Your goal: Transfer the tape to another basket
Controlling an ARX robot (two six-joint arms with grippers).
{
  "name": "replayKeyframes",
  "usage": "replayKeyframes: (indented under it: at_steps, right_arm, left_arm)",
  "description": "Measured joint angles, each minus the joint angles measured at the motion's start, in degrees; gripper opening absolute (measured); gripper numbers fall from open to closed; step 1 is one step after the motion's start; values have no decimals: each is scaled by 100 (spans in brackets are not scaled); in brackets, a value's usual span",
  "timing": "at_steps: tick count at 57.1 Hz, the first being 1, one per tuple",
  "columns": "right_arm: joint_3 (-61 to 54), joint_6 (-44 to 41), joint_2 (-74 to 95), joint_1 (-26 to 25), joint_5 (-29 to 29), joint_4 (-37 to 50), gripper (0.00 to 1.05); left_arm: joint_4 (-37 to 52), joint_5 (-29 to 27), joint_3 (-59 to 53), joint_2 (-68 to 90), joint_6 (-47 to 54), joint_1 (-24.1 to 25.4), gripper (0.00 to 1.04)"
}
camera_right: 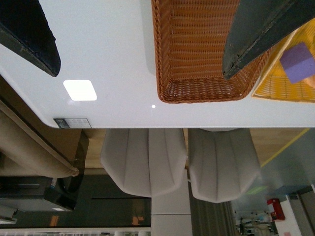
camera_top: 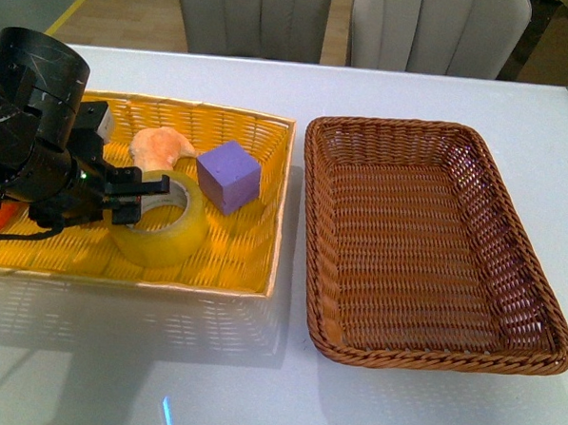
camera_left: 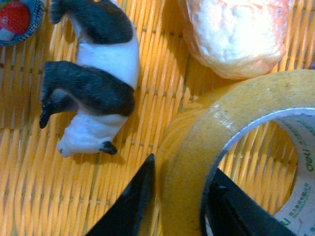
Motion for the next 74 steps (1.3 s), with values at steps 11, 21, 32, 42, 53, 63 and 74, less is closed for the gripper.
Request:
replayKeyframes:
  at_steps: [11, 21, 32, 42, 53, 63, 74]
  right_arm:
    - [0, 0, 0, 0, 0, 0, 96]
    - [0, 0, 0, 0, 0, 0, 96]
    - [0, 0, 0, 0, 0, 0, 96]
    - [0, 0, 0, 0, 0, 0, 96]
    - [0, 0, 0, 0, 0, 0, 96]
    - [0, 0, 0, 0, 0, 0, 96]
    - [0, 0, 0, 0, 0, 0, 96]
  left_arm:
    - [90, 205, -369, -352, -197, 22, 16]
    - [162, 326, -662, -1062, -256, -46, 16]
    - [-9, 330, -485, -1491, -280, -396, 16]
    - [-372, 291, 114, -1353, -339, -975, 16]
    - [-925, 243, 1305, -708, -455, -1878, 16]
    - [-1248, 225, 2013, -173, -538, -2293, 16]
    - [-1451, 236, 2516, 223, -586, -2564, 16]
